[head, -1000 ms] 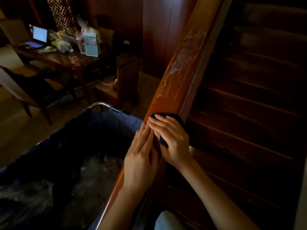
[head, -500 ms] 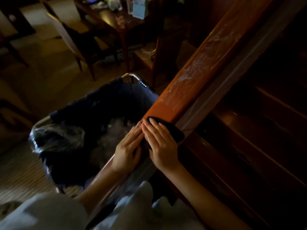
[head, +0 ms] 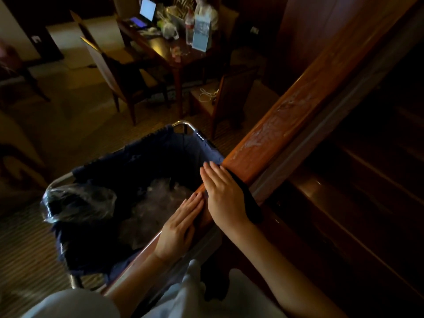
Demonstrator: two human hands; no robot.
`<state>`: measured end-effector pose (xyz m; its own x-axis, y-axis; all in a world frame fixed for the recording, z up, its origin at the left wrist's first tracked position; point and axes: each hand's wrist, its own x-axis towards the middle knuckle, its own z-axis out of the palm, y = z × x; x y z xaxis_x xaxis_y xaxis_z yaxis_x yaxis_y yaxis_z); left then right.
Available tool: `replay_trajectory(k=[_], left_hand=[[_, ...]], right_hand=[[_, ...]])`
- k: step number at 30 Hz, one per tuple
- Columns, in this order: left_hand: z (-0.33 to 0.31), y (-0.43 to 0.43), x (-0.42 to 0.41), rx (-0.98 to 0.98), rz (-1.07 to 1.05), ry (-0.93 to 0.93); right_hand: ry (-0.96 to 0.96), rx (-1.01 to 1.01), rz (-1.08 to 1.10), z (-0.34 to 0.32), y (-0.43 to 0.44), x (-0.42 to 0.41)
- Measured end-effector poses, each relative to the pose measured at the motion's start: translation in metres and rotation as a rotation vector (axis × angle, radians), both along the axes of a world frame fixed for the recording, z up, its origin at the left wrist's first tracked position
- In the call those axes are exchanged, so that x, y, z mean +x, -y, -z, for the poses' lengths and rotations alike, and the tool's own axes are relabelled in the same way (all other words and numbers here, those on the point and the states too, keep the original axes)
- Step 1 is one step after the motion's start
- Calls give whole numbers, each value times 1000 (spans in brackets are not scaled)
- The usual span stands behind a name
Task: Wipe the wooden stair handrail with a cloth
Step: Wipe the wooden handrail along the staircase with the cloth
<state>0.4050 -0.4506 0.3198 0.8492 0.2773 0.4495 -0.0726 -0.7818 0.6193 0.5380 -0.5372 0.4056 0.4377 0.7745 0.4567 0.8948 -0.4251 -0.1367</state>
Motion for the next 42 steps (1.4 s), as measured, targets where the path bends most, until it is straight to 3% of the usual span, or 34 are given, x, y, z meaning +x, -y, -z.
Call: replay_trajectory(k=[5,10,16,19,22,25,27,30,33,36,39,42], left_hand=[[-3,2,-2,-3,-3,-15],[-12,6,0,-20,-12,-6],[-31,5,12,55,44,-52],[-49,6,35,73,106,-49],[-56,6,46,93,115,-17],[-50,2,45,107,115,-1],[-44,0,45,89,131,24],[-38,1,49,101,139,57],[-35,0,49,69,140,69],[-35,-1,46,76,146,55],[-39,-1,46,104,140,38],[-41,-1,48,99,136,29]], right_hand=[[-1,58,168,-8,26,19],[53,-51,-37,0,3,1],[-17,65,231,-28,13,45],[-28,-16,108,-13,21,18],[-86,-42,22,-35,4,47],[-129,43,262,-54,8,87],[-119,138,388,-42,20,72],[-78,113,189,-13,20,21],[-56,16,32,-25,0,31],[-72,6,221,-63,-4,85],[-78,137,453,-75,13,115],[-83,211,404,-53,11,70]])
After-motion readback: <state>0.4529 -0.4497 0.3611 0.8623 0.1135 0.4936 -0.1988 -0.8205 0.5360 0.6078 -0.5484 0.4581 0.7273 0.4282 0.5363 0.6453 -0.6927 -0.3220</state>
